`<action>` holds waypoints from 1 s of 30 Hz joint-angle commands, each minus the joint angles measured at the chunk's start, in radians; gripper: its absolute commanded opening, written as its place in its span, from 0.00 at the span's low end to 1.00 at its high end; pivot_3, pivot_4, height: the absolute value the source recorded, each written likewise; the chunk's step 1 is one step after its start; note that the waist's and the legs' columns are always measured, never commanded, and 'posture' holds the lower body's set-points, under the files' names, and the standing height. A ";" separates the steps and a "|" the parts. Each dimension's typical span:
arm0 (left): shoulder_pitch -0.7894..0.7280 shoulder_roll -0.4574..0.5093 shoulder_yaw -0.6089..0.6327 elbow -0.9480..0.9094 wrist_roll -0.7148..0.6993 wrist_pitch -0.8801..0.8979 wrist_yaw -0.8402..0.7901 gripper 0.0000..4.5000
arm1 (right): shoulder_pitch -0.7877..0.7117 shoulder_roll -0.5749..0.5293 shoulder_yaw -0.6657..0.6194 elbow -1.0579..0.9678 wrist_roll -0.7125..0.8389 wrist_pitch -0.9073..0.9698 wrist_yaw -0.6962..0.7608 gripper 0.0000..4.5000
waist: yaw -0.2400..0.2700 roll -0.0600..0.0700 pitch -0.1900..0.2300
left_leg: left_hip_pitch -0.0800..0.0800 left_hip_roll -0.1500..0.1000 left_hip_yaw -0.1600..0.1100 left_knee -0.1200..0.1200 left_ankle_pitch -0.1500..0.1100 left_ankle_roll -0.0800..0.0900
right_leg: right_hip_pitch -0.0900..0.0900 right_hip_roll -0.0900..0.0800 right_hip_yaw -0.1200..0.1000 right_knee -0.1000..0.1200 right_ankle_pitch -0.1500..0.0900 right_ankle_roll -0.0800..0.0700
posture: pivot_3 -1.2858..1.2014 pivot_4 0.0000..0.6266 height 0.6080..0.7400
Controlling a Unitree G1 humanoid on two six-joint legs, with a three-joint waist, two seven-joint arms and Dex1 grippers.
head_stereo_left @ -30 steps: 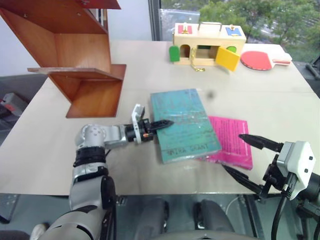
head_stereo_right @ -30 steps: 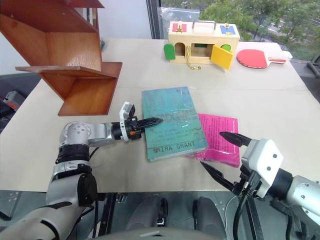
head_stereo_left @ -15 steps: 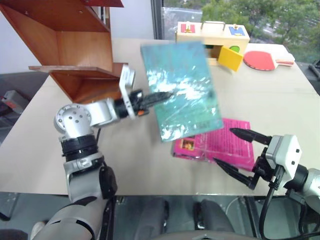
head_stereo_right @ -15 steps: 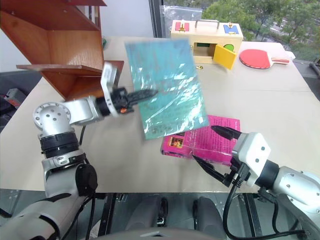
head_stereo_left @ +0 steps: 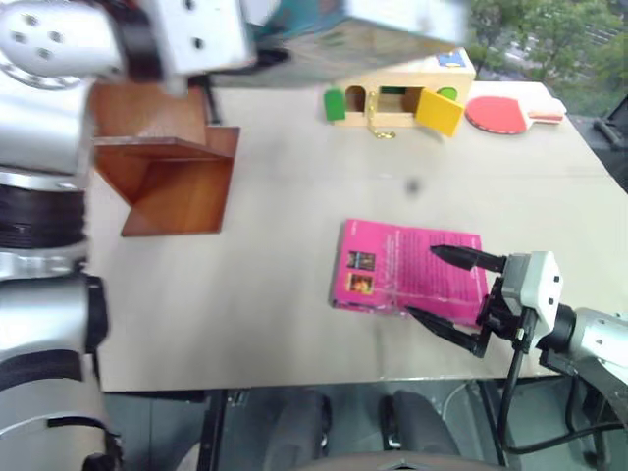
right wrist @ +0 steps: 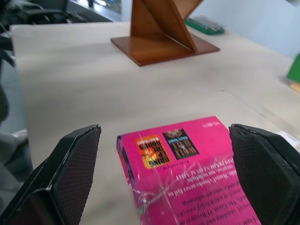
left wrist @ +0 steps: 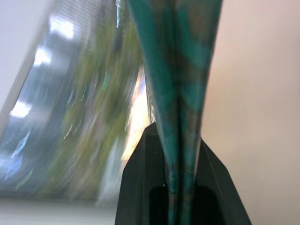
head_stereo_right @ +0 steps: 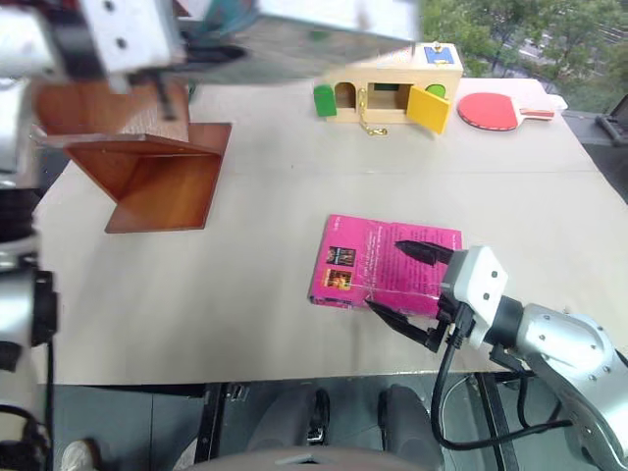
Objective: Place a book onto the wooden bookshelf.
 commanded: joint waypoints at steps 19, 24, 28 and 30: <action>0.012 0.352 -0.070 0.158 0.350 0.021 -0.276 0.02 | -0.318 0.100 0.052 0.188 -0.062 -0.068 0.097 1.00 | 0.012 -0.009 0.008 | -0.009 0.000 0.000 0.003 0.000 0.000 | -0.006 -0.003 -0.003 0.000 -0.001 0.002 | 0.52 0.24 1.00; 0.012 0.320 -0.058 0.207 0.361 0.002 -0.229 0.47 | -0.375 0.123 0.054 0.198 -0.061 -0.058 0.083 1.00 | -0.010 -0.009 0.009 | -0.008 0.000 0.001 0.004 0.000 0.000 | -0.007 -0.002 -0.002 0.003 -0.001 0.002 | 0.52 0.24 1.00; 0.065 0.293 0.057 0.129 0.195 0.047 -0.260 0.88 | -0.408 0.135 0.053 0.211 -0.055 -0.060 0.082 1.00 | -0.009 -0.009 0.009 | -0.009 0.001 0.001 0.004 0.000 0.000 | -0.007 -0.003 -0.003 0.003 -0.001 0.002 | 0.52 0.24 1.00; 0.119 0.291 0.139 0.051 0.083 0.108 -0.286 0.88 | -0.420 0.139 0.052 0.223 -0.053 -0.057 0.087 1.00 | -0.009 -0.009 0.009 | -0.009 0.001 0.001 0.005 0.000 0.000 | -0.007 -0.004 -0.003 0.003 -0.001 0.002 | 0.52 0.24 1.00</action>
